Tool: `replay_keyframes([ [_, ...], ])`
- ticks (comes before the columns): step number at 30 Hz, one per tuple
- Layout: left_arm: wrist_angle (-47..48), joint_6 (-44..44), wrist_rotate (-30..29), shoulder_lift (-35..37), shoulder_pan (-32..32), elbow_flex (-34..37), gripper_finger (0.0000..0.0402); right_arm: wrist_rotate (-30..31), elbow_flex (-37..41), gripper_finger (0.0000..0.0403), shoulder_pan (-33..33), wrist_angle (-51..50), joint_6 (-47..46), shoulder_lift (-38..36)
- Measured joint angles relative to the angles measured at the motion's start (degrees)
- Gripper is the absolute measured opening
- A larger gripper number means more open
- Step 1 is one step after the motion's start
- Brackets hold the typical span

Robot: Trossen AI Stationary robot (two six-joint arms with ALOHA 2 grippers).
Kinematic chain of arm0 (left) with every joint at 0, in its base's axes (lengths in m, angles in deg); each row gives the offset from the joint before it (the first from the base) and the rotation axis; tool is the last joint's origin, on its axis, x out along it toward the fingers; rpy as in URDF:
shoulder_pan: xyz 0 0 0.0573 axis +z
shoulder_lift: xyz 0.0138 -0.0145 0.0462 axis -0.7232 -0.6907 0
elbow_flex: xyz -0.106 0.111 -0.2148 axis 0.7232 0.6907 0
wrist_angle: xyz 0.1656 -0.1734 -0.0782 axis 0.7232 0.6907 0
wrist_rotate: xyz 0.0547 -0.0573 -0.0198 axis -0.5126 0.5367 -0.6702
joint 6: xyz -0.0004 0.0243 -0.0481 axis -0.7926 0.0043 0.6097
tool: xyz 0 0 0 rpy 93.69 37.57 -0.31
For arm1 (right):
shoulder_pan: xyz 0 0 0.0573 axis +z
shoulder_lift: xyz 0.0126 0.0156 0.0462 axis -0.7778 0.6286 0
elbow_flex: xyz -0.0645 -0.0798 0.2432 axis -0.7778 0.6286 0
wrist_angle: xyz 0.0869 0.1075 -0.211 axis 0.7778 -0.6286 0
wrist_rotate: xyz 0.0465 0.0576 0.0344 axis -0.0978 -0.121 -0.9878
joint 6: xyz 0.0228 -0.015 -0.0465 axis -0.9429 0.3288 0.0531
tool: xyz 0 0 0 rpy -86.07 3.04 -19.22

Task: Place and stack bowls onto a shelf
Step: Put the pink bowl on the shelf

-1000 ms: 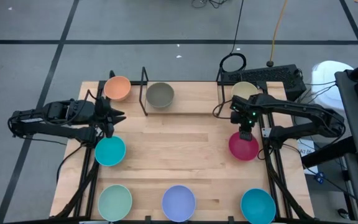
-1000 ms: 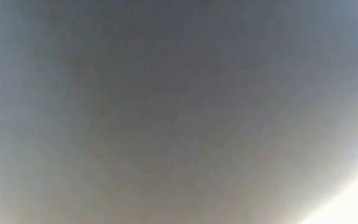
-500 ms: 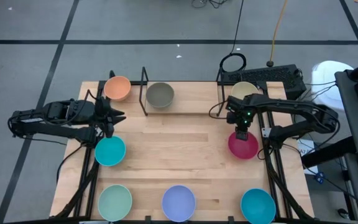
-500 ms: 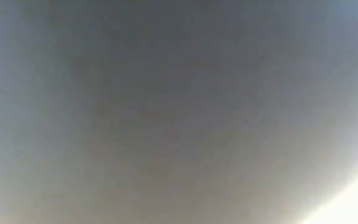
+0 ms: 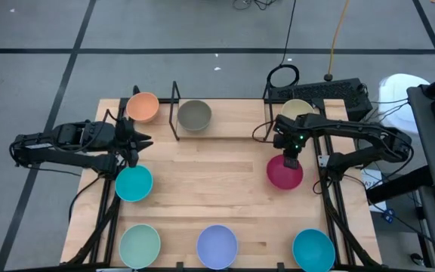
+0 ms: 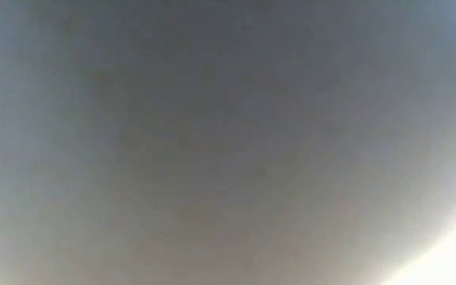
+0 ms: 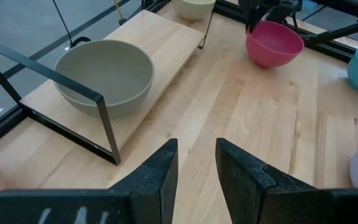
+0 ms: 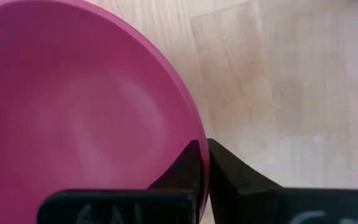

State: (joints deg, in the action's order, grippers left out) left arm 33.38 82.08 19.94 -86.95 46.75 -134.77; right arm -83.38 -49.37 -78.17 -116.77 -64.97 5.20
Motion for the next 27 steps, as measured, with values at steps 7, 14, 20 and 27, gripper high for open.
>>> replay_keyframes([
  [7,0.0,0.0,0.0,0.0,0.0,0.0,0.0113,0.2,-8.1,0.0001,3.7,-4.8,-1.2,-0.5],
  [14,0.0,1.2,0.0,0.0,0.0,0.0,0.0113,4.6,-22.0,0.0001,7.8,-5.1,-2.8,-0.4],
  [20,0.0,1.3,0.0,0.0,0.0,0.0,0.0113,4.8,-34.6,0.0001,8.3,-4.8,-1.4,3.4],
  [27,-0.1,1.3,0.0,0.0,0.0,0.0,0.0113,8.8,-44.8,0.0000,6.0,-5.1,0.7,13.3],
])
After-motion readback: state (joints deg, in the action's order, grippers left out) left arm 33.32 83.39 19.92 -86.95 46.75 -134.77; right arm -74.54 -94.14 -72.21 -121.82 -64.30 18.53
